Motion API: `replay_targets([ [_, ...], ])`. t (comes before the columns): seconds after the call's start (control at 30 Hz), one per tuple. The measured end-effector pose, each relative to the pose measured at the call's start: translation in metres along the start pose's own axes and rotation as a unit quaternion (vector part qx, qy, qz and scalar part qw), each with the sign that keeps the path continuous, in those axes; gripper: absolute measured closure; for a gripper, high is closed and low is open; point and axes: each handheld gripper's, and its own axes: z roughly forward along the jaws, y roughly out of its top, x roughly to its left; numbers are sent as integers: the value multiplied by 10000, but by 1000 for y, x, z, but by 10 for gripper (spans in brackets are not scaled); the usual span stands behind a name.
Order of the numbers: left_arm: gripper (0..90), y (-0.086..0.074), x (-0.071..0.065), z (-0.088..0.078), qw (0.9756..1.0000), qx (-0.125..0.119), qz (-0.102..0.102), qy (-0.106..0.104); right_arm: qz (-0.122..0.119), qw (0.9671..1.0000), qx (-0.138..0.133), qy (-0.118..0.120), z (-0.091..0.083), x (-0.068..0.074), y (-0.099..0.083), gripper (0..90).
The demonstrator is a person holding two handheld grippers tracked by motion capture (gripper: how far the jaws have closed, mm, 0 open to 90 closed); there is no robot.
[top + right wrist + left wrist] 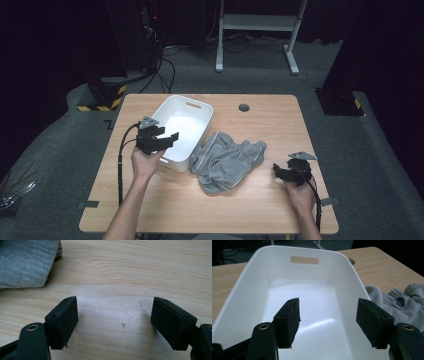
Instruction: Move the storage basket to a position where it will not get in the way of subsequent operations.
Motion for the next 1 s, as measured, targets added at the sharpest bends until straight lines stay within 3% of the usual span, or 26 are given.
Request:
replay_targets([
  [0.23, 360, -5, 28, -16, 9989, -97, -274, 369, 3, 10000, 0, -3, 0, 0, 0, 218],
  [0.33, 362, -8, 34, -19, 9983, -80, -284, 504, 3, 10000, -1, -4, 0, 0, 0, 218],
  [0.5, 376, -14, 48, -20, 9958, -10, -398, 818, 10, 10000, 1, -7, 0, 0, 0, 218],
  [0.8, 445, -24, 66, -16, 9931, 135, -562, 1021, 12, 10000, 0, -11, 0, 0, 0, 219],
  [1.0, 550, -31, 74, -10, 9918, 298, -641, 1063, 11, 10000, 0, -12, 0, 0, 0, 219],
])
